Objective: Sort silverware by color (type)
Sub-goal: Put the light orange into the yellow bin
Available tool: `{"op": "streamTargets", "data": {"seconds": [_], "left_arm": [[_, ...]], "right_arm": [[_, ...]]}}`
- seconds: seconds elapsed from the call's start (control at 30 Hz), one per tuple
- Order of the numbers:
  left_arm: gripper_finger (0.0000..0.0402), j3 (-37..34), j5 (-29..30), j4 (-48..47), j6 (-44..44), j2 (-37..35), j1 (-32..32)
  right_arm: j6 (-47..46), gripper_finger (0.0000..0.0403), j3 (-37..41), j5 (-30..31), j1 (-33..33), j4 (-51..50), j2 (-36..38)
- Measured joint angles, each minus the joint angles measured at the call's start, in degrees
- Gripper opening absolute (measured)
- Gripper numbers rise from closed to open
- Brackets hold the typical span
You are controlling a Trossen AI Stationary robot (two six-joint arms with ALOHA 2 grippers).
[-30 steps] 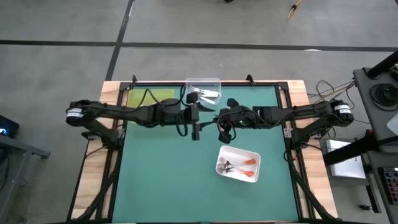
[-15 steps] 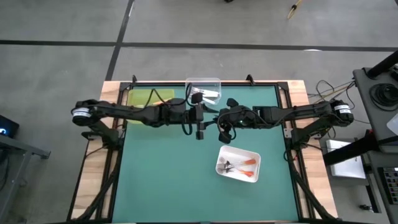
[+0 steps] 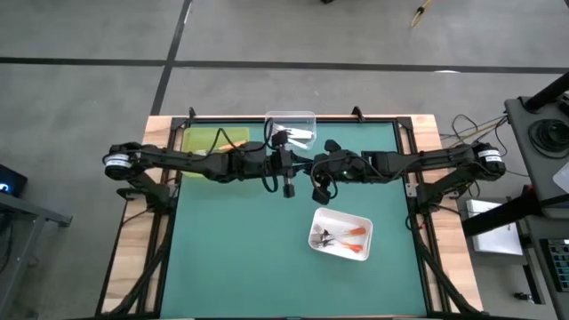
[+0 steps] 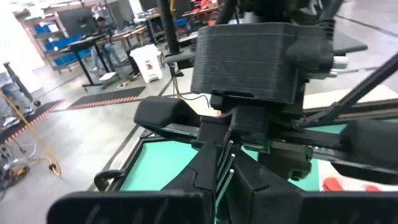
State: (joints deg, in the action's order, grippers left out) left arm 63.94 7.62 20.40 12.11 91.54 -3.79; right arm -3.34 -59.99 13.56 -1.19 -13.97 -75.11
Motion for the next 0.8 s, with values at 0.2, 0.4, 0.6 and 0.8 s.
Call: {"op": "streamTargets", "data": {"seconds": [0.2,0.4,0.6,0.8], "left_arm": [[0.0001,0.0,3.5,-0.1,-4.7,-0.1,-0.1],[0.0001,0.0,7.6,-1.7,-6.0,-0.6,-0.3],[0.0001,0.0,14.5,-8.1,-7.2,-2.5,-1.6],[0.0,-0.1,22.0,-17.7,-7.7,-6.8,-4.8]], "right_arm": [[-1.4,0.0071,0.0,0.1,0.0,1.3,0.0],[-0.6,0.0148,0.0,5.9,0.0,2.5,0.4],[-0.5,0.0188,-1.3,12.6,0.0,2.3,1.2],[-0.5,0.0191,-1.8,14.1,0.0,2.2,1.4]]}}
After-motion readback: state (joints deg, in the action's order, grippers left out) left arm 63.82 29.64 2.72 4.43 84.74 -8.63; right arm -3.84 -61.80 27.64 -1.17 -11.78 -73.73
